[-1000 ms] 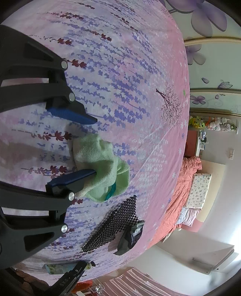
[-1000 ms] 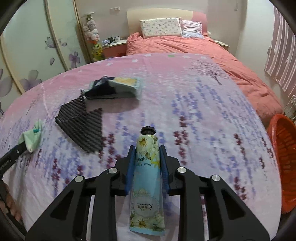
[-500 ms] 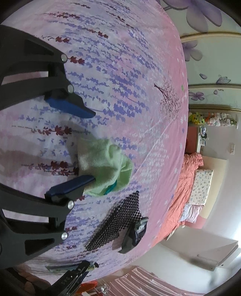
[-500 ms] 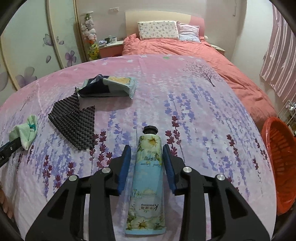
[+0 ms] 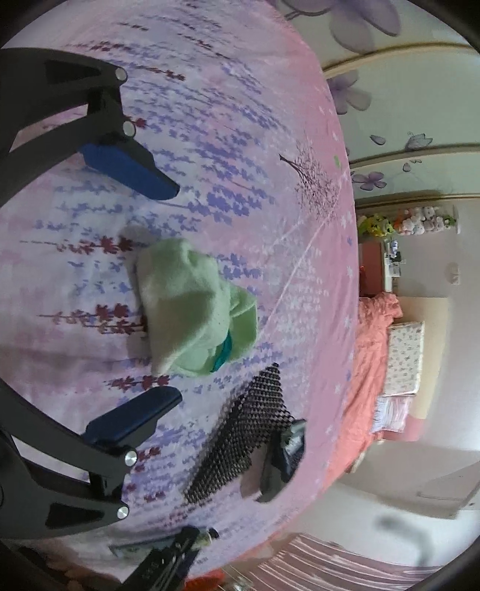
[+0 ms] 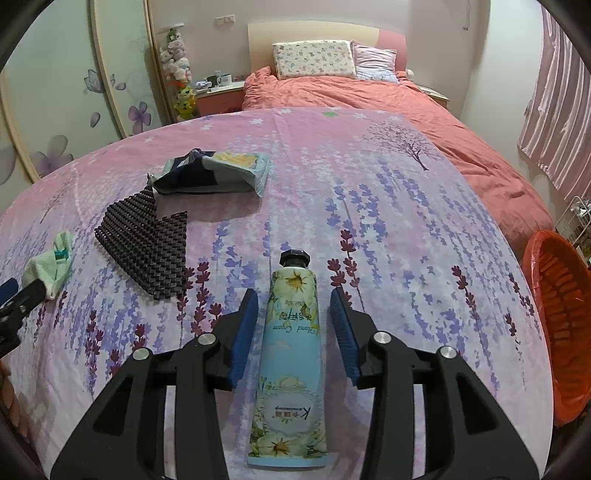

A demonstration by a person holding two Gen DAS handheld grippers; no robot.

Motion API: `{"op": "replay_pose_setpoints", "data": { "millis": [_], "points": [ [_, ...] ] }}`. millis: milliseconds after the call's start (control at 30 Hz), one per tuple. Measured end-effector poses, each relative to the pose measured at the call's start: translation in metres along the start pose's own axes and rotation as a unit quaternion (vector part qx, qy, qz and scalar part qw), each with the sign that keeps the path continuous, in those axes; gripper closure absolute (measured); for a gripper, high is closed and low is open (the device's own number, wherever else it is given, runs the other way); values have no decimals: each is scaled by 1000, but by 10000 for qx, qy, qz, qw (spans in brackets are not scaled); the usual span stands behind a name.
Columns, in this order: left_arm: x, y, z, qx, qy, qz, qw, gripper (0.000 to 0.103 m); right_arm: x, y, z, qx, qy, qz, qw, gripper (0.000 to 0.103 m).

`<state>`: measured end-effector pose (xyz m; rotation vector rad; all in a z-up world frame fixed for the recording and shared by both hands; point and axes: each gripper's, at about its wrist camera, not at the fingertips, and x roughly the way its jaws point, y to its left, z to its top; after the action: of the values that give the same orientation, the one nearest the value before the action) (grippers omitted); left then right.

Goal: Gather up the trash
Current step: 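Open both tools, releasing the cream tube and green cloth onto the bed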

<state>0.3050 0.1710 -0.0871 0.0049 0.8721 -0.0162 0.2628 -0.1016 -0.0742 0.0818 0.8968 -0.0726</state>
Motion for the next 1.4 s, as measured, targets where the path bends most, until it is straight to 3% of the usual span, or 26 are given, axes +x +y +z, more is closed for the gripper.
{"op": "replay_pose_setpoints", "data": {
  "millis": [100,267,333,433,1400],
  "points": [
    [14,-6,4,144,285,105,9994,4,2,0,0,-52,65,264,9996,25],
    [22,-1,6,68,442,43,9990,3,5,2,-2,-138,128,115,9998,21],
    [22,0,6,84,446,34,9990,3,7,2,-2,-101,173,14,9998,8],
    [22,1,6,87,447,39,9990,3,9,-5,-2,33,230,-8,9997,3],
    [22,0,6,81,446,38,9990,3,11,-7,-1,10,260,-48,9996,2]
  ]
}}
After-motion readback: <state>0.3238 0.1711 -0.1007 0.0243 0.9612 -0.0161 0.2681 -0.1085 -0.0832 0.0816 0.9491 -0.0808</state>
